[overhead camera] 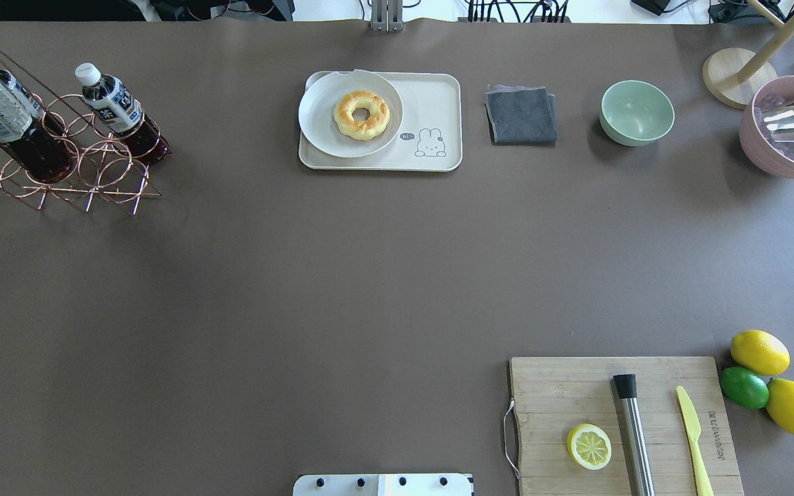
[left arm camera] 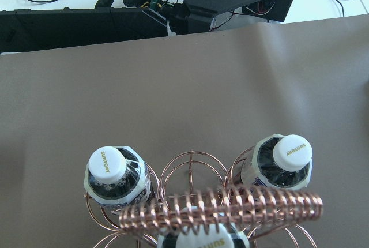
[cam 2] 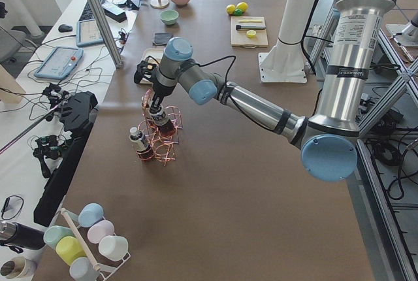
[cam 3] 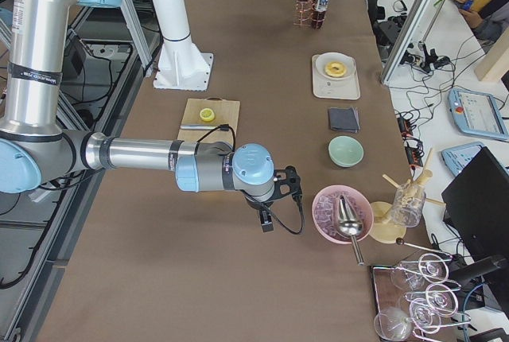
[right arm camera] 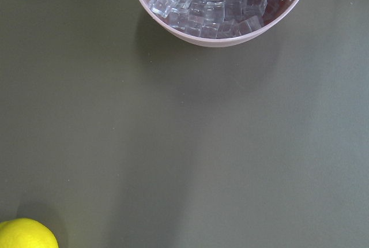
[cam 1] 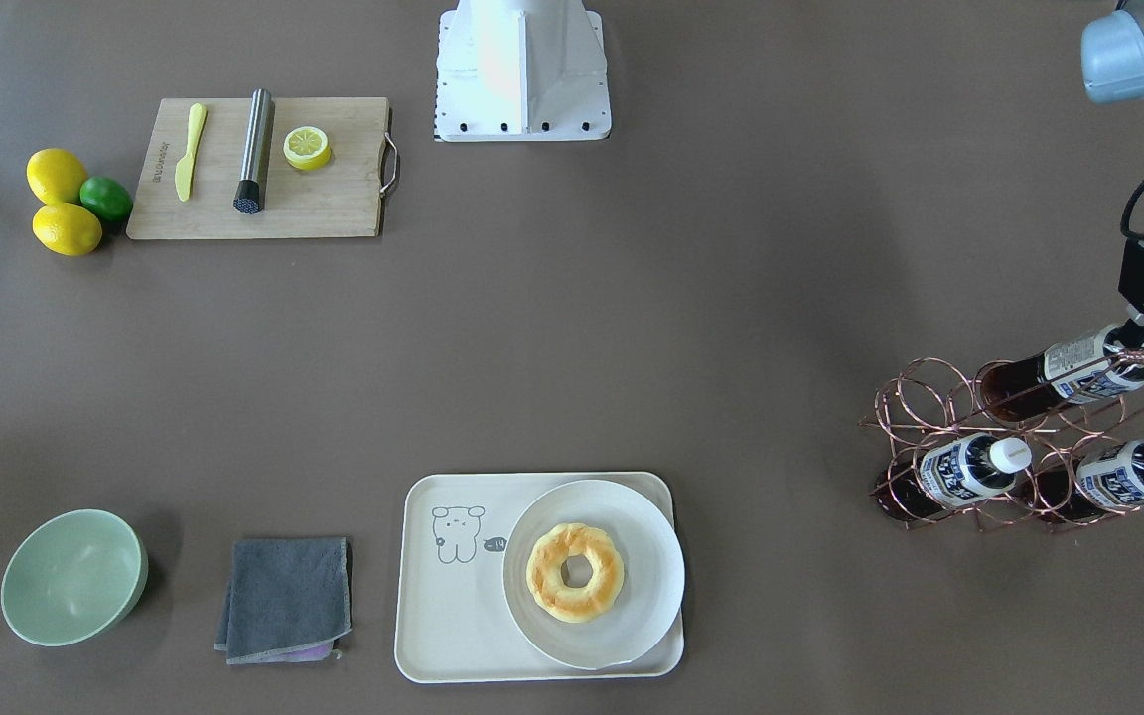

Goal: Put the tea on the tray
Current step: 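Grasp the tea bottle with the left gripper and lift it from the rack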

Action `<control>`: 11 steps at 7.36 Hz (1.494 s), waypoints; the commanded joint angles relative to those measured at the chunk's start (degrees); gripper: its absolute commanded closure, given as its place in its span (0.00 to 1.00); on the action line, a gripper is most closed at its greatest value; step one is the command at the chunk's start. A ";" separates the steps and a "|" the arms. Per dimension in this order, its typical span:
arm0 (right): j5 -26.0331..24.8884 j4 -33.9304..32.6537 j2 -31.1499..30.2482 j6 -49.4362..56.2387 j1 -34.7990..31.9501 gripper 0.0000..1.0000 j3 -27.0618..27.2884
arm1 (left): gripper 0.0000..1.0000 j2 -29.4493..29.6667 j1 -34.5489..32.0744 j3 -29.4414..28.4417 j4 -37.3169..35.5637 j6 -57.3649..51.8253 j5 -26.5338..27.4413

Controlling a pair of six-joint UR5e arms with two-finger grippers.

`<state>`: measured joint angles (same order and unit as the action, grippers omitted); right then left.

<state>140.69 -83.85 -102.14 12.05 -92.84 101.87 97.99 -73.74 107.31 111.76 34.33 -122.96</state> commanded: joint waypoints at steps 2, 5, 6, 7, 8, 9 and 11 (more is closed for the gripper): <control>0.02 -0.09 -0.17 -0.01 0.02 0.00 -0.36 | 1.00 -2.01 -3.77 7.37 -3.20 -0.14 -1.57; 0.02 0.00 -0.17 0.08 0.02 0.00 -0.36 | 1.00 -2.45 -0.47 16.49 -10.66 2.13 -3.60; 0.02 0.00 -0.17 0.16 0.02 0.00 -0.36 | 1.00 -2.19 2.86 18.61 -11.47 5.10 -2.90; -0.07 0.00 -0.17 0.17 0.20 0.00 -0.36 | 1.00 -0.88 8.46 20.81 -11.57 9.22 1.89; -0.07 0.00 -0.17 0.34 0.37 0.00 -0.27 | 1.00 4.44 15.48 21.36 -16.01 15.27 7.16; -0.15 0.00 -0.08 0.34 0.81 0.00 -0.27 | 1.00 10.85 22.08 21.45 -23.62 18.11 13.21; -0.24 0.00 0.09 0.25 1.25 0.00 -0.09 | 1.00 23.07 33.44 19.35 -34.55 25.49 22.47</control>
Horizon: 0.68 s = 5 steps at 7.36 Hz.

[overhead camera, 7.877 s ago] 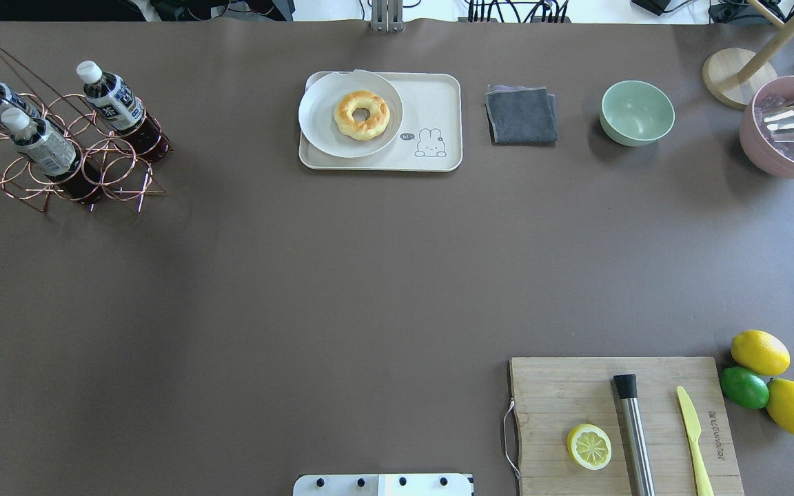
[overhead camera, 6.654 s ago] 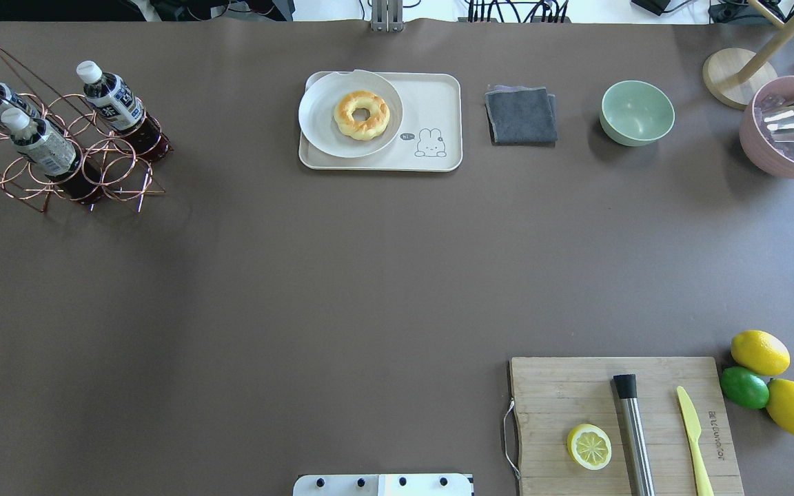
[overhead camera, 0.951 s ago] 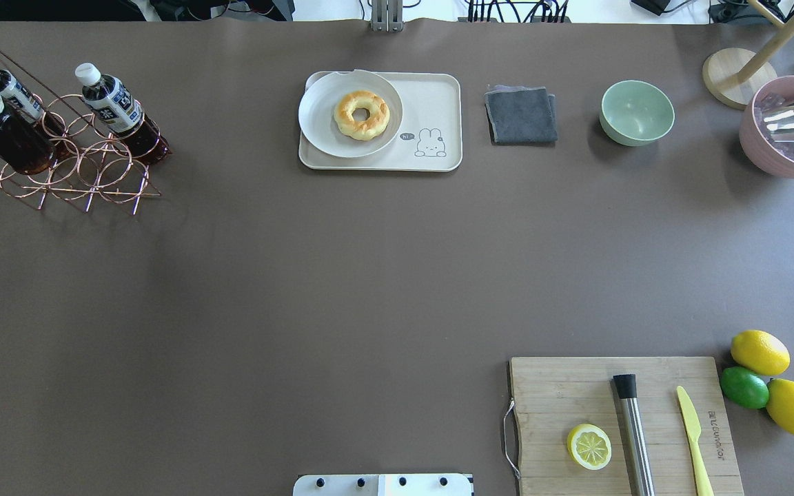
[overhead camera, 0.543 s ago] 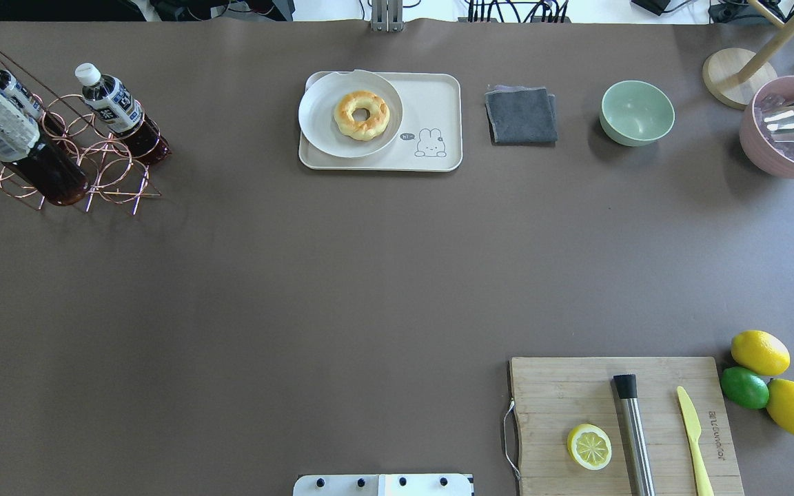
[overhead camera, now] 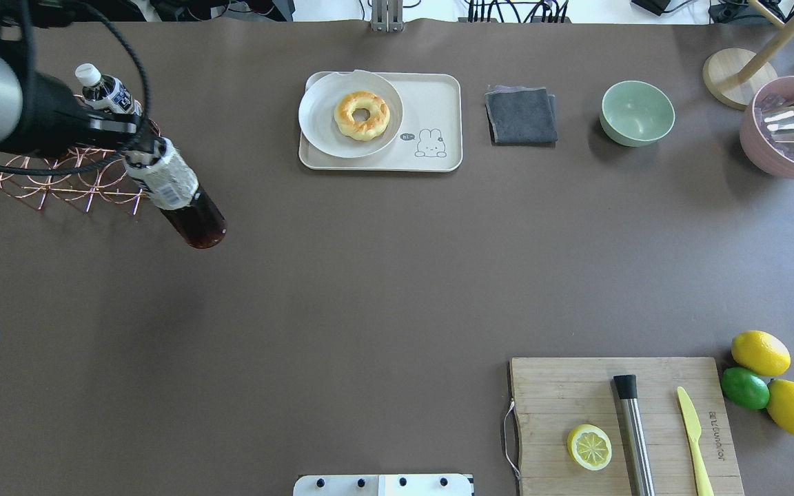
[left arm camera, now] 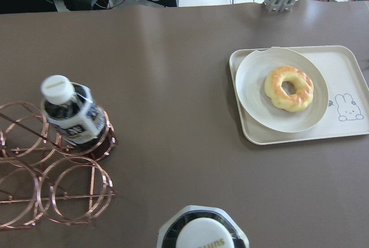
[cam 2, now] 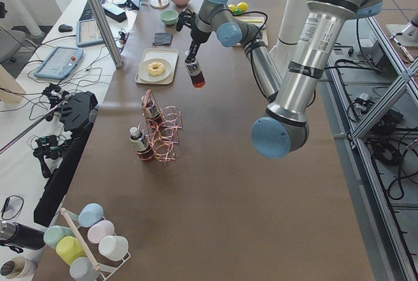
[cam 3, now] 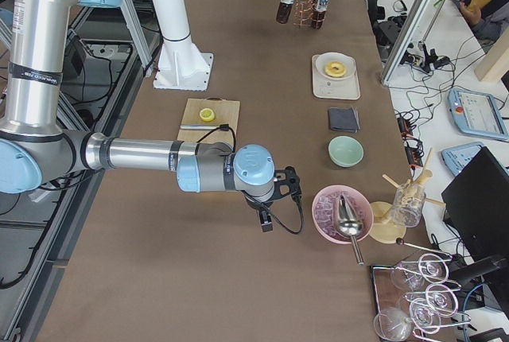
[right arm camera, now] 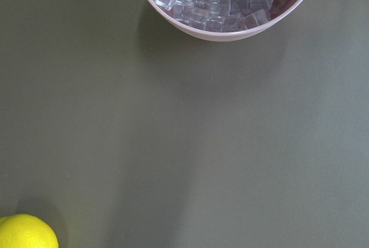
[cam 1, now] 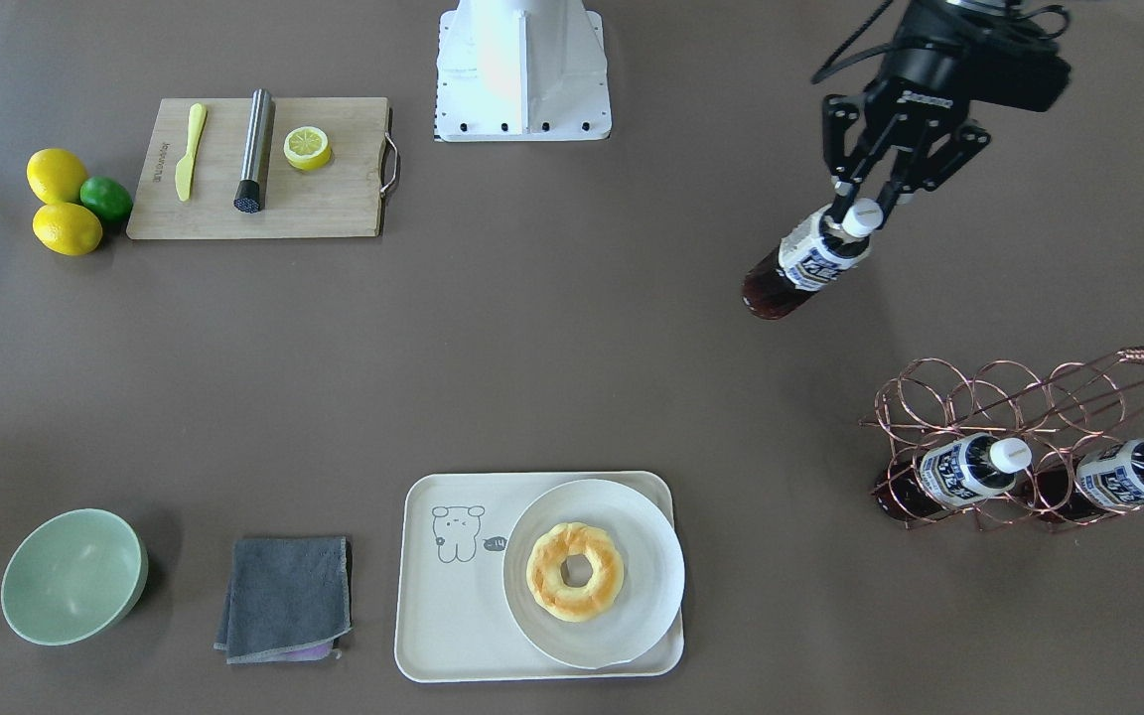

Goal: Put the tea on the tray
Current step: 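Grasp the tea bottle with the left gripper and lift it from the rack, then carry the bottle with the left gripper toward the tray and lower it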

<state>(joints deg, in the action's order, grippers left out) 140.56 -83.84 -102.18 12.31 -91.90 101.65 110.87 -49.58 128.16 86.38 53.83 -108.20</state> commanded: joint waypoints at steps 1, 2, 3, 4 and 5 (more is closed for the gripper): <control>-0.11 0.00 0.23 -0.09 0.41 0.00 0.04 | 1.00 15.29 11.93 -4.82 -11.13 8.20 9.04; -0.11 0.00 0.31 -0.09 0.41 0.00 0.13 | 1.00 17.96 15.79 -7.64 -11.06 10.22 12.45; -0.11 0.00 0.32 -0.01 0.41 0.00 0.04 | 1.00 21.29 17.74 -11.06 -11.06 10.42 14.49; -0.11 0.00 0.32 0.00 0.41 0.00 0.04 | 1.00 25.24 18.20 -15.53 -10.97 12.25 14.59; -0.11 0.00 0.23 -0.09 0.49 0.00 0.04 | 1.00 27.19 18.99 -17.84 -10.71 13.75 14.59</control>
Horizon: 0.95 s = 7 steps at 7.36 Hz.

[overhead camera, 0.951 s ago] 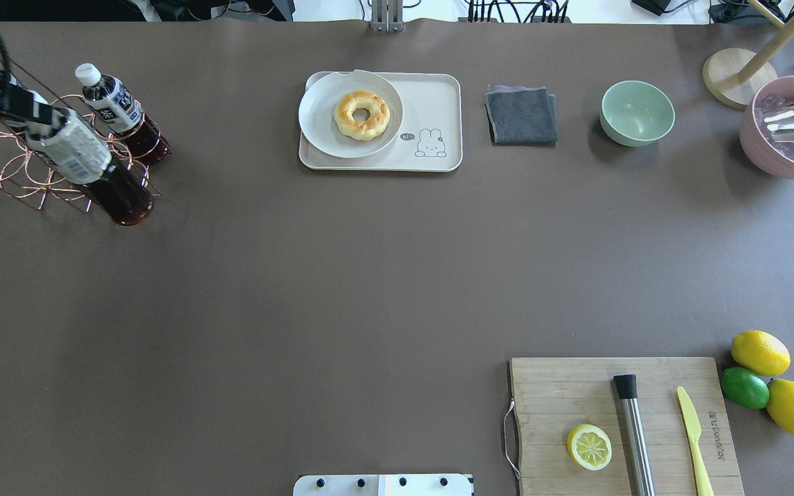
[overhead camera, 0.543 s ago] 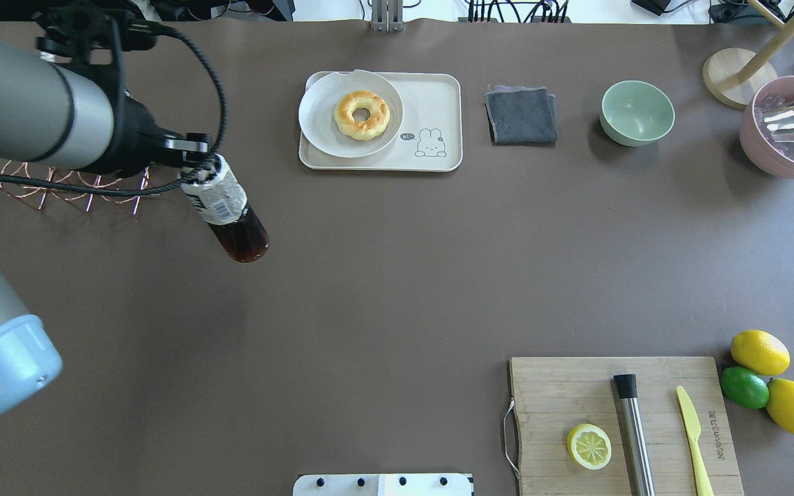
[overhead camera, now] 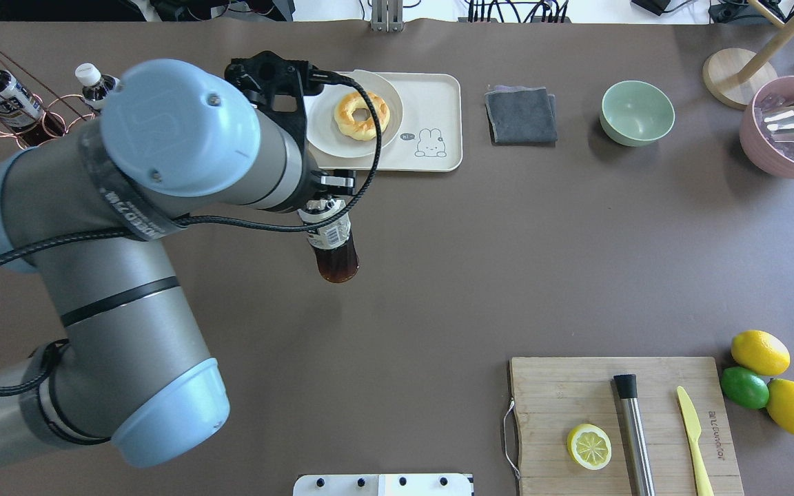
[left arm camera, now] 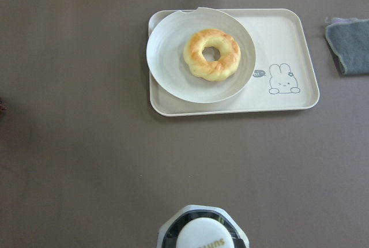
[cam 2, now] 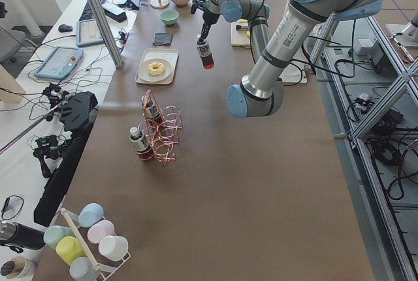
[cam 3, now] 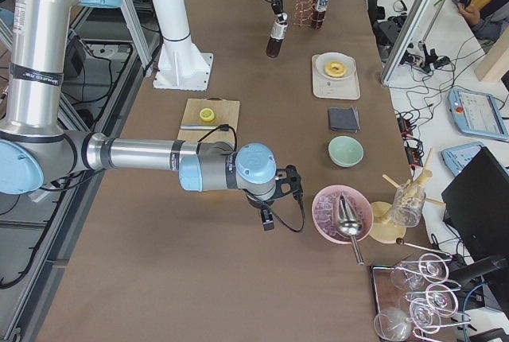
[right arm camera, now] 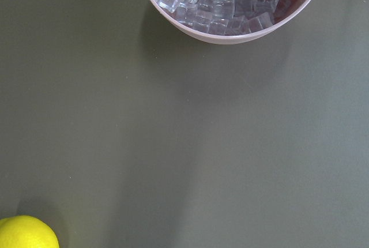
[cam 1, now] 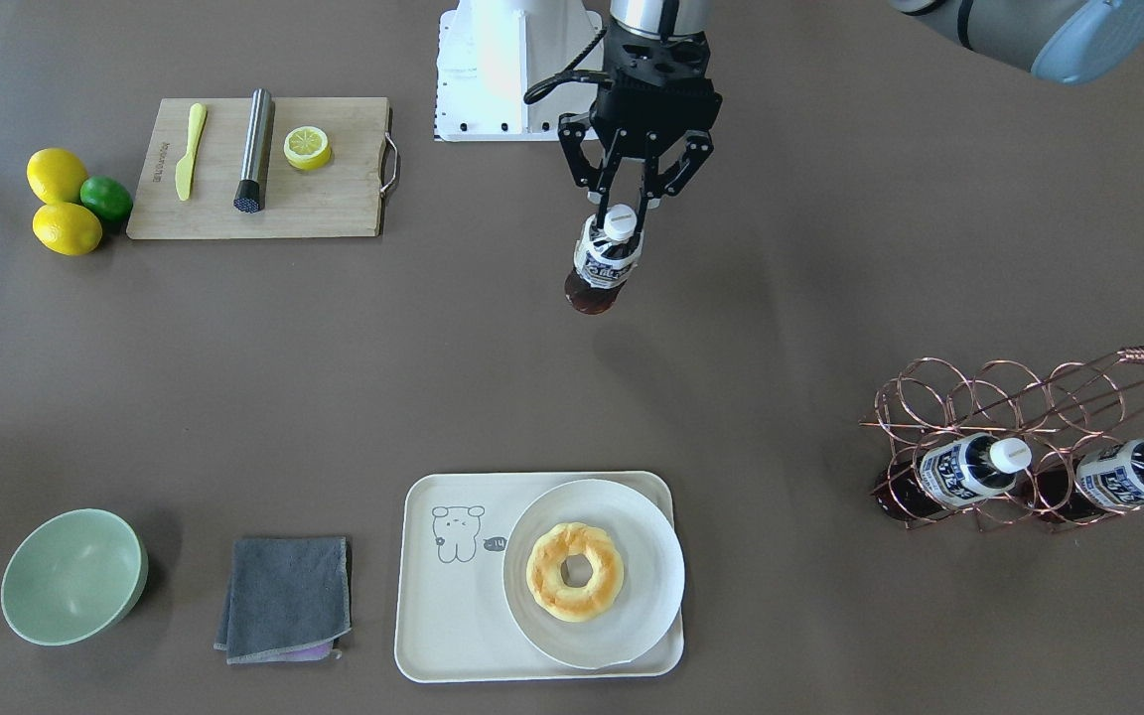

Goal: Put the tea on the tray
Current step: 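Carry the bottle with the left gripper toward the tray and lower it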

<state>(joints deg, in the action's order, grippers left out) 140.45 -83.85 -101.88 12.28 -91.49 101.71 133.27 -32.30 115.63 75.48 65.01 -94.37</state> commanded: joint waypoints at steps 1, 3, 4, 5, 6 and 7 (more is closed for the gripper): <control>0.00 0.09 -0.07 0.02 0.09 0.00 -0.02 | 1.00 6.11 3.11 -7.16 0.19 2.75 0.86; 0.00 0.00 0.02 -0.15 0.52 0.00 -0.11 | 1.00 6.92 5.83 -9.45 1.58 3.80 5.04; -0.09 0.09 -0.07 -0.15 0.53 0.00 -0.11 | 1.00 6.83 6.02 -10.07 2.38 3.81 5.60; -0.09 0.09 0.02 -0.15 0.79 0.00 -0.11 | 1.00 6.48 6.11 -10.95 4.04 3.89 5.60; -0.09 0.09 0.02 -0.15 0.88 0.00 -0.11 | 1.00 6.30 6.11 -11.39 4.84 3.89 5.60; -0.09 0.17 0.02 -0.15 0.88 0.00 -0.11 | 1.00 6.21 6.11 -11.48 4.94 3.89 5.60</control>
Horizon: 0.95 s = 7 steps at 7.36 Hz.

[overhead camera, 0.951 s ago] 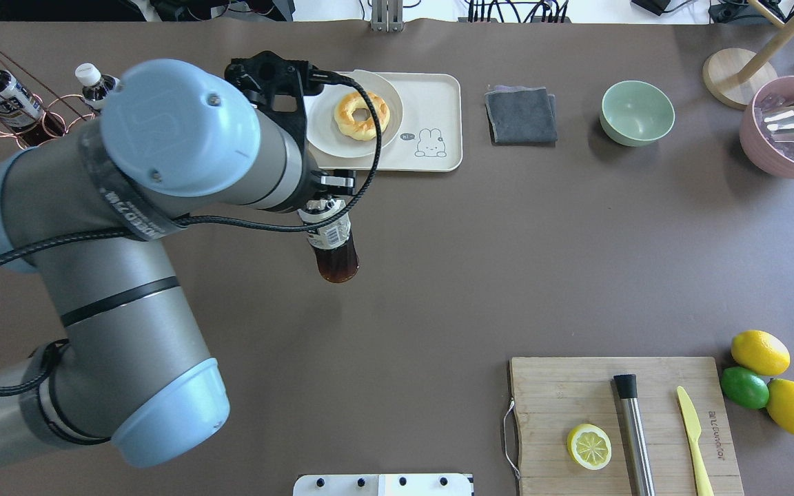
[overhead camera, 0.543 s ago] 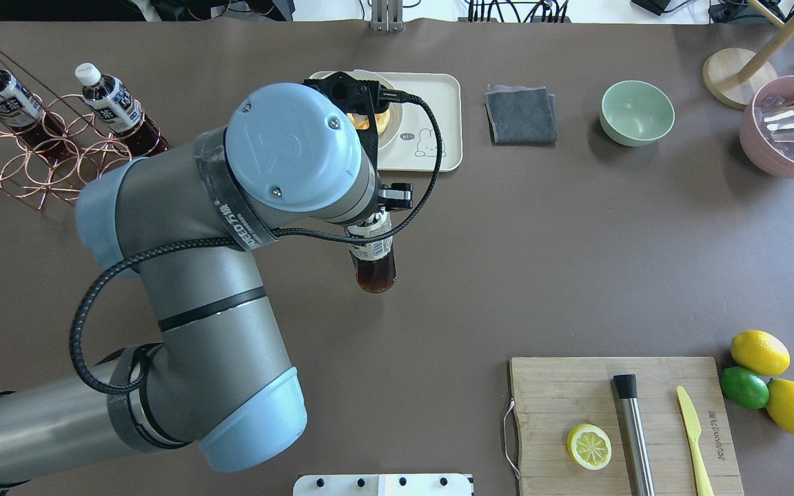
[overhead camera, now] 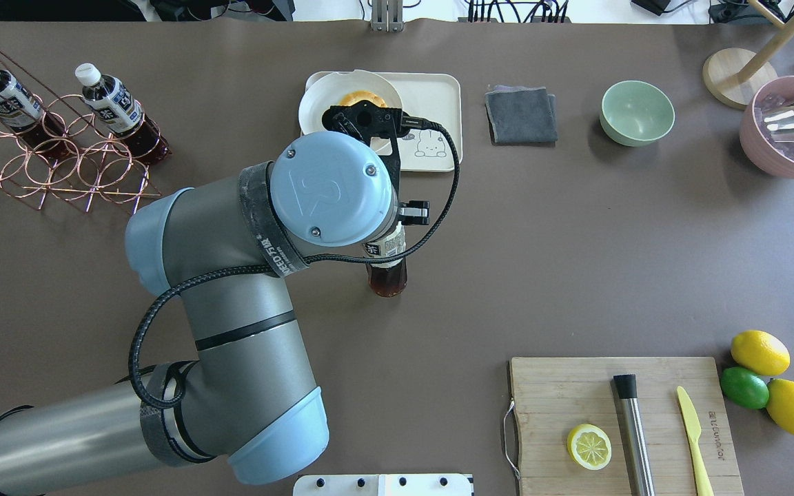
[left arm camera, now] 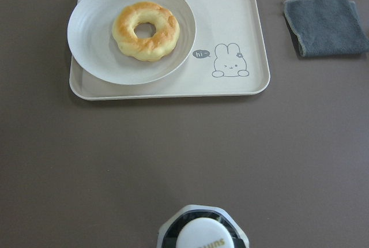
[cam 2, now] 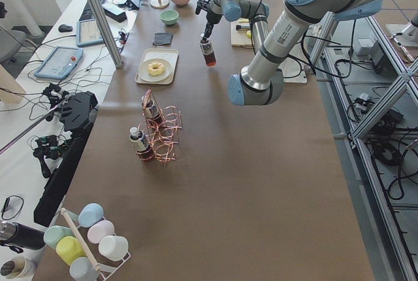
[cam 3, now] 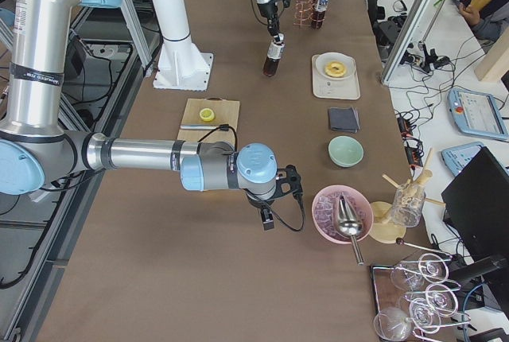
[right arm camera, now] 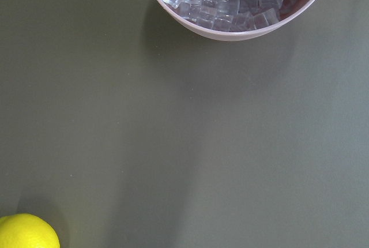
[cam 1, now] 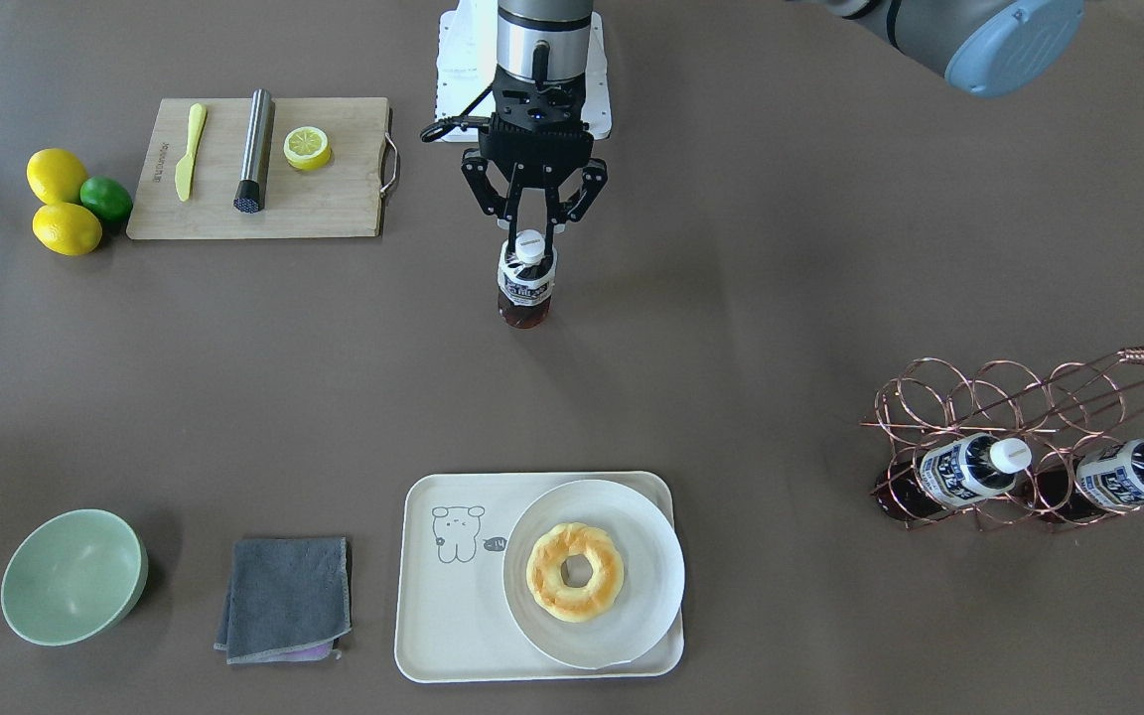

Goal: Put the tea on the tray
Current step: 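Carry the bottle with the left gripper toward the tray and lower it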

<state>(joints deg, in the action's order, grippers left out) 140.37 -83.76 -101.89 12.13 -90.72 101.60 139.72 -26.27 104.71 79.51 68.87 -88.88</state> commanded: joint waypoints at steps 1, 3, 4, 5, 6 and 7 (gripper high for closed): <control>-0.01 1.04 0.02 -0.09 0.11 0.00 -0.09 | 1.00 -0.24 0.08 -0.48 0.82 0.04 0.11; -0.09 1.14 0.11 -0.18 0.28 0.00 -0.09 | 1.00 -1.02 0.17 0.05 1.00 0.13 0.11; -0.01 1.14 0.02 -0.18 0.28 0.00 -0.09 | 1.00 -1.38 0.17 -0.03 1.00 0.13 0.20; -0.01 1.14 0.02 -0.18 0.28 0.00 -0.18 | 1.00 -2.17 0.17 0.57 1.09 0.21 0.20; -0.09 1.14 0.02 -0.18 0.28 0.00 -0.18 | 1.00 -2.17 0.34 0.67 1.09 0.30 0.20; -0.01 1.23 0.02 -0.27 0.28 0.00 -0.18 | 1.00 -2.17 0.52 0.67 1.17 2.04 0.20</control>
<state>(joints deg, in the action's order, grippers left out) 140.32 -82.61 -101.86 11.95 -90.44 101.45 137.73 -25.99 105.22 80.58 69.18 -88.69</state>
